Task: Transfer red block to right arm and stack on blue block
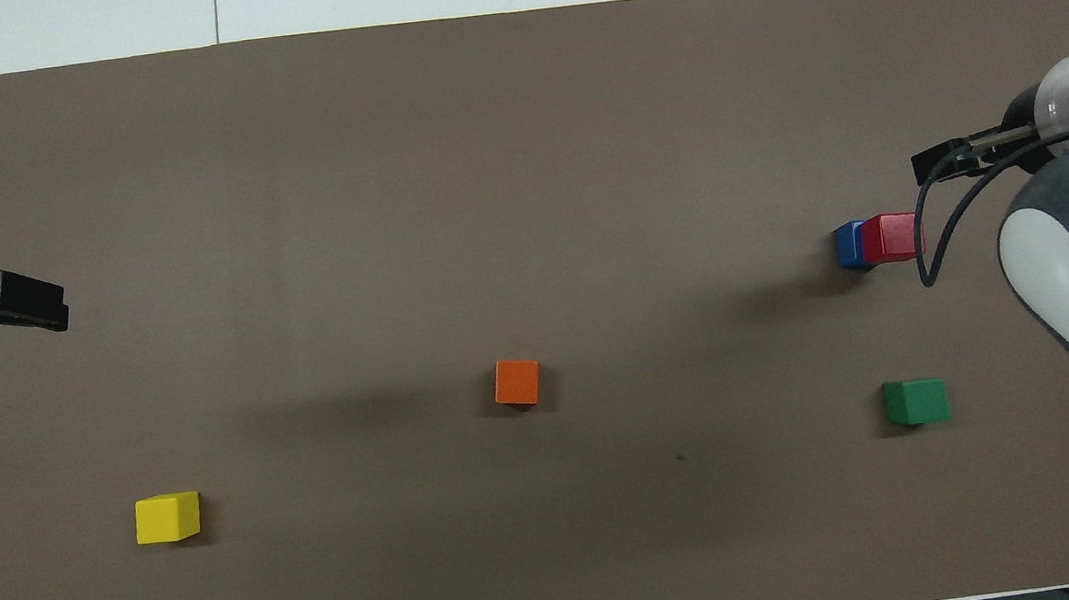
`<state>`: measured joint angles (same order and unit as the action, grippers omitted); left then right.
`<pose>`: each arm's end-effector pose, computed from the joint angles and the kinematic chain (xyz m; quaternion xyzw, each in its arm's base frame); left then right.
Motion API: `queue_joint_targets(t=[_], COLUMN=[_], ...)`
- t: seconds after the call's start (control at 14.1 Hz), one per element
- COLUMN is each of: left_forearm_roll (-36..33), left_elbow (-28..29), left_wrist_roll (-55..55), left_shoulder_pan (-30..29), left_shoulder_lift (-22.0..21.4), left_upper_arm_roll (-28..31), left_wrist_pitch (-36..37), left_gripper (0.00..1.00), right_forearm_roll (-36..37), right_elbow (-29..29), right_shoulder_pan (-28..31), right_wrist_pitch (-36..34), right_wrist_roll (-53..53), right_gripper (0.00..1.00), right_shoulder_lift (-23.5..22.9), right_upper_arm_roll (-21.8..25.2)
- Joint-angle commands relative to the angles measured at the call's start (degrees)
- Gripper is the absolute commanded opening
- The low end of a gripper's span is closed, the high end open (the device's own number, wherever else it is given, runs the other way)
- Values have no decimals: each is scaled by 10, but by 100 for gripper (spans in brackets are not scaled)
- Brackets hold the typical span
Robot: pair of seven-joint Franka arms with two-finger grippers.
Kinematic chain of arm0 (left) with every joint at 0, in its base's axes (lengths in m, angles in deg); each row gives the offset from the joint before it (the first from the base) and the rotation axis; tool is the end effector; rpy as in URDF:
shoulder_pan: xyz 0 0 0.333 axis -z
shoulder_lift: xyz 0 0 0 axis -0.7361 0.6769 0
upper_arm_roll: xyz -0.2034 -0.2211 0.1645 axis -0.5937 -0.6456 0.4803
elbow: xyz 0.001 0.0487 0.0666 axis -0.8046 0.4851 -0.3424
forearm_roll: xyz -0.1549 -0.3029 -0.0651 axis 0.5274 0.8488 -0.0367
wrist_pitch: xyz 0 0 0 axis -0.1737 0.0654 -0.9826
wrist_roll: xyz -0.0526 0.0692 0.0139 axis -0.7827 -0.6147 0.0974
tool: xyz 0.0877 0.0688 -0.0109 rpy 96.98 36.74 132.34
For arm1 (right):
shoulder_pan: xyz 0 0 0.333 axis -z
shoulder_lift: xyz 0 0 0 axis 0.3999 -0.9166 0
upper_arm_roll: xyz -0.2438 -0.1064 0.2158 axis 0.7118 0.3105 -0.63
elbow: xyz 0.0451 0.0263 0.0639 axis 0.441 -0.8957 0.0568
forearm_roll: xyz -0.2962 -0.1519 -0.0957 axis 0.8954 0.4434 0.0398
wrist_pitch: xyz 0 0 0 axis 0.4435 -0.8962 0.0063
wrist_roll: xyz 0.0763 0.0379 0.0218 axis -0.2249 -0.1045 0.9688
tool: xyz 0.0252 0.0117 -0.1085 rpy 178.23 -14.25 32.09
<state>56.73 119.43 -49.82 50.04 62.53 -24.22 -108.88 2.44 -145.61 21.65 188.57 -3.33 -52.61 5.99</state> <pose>0.5093 -0.0288 0.6263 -0.9970 0.0666 0.0308 0.0237 0.5356 -0.0055 0.5565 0.9975 0.0345 0.0409 0.0454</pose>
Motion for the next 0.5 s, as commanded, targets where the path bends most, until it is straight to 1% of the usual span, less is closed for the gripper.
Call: queue_joint_targets(t=[0.0, 0.14, 0.28, 0.43], left_forearm_roll=[-4, -4, -4, -4], left_elbow=[4, 4, 4, 5], left_wrist_roll=[2, 2, 2, 2], left_shoulder_pan=[11, 12, 12, 11], left_shoulder_lift=[-10, -16, -16, -16], left_upper_arm_roll=[12, 8, 7, 9], left_wrist_pitch=[-11, -11, -11, -11], left_gripper=[100, 100, 100, 100], right_forearm_roll=[-44, -48, -48, -47], right_elbow=[40, 90, 102, 102], right_shoulder_pan=[3, 10, 11, 29], right_wrist_pitch=[-103, -185, -234, -267], right_wrist_roll=[15, 16, 19, 23], right_gripper=[100, 100, 100, 100], right_shoulder_lift=[33, 32, 38, 39], right_upper_arm_roll=[-4, -3, 2, 0])
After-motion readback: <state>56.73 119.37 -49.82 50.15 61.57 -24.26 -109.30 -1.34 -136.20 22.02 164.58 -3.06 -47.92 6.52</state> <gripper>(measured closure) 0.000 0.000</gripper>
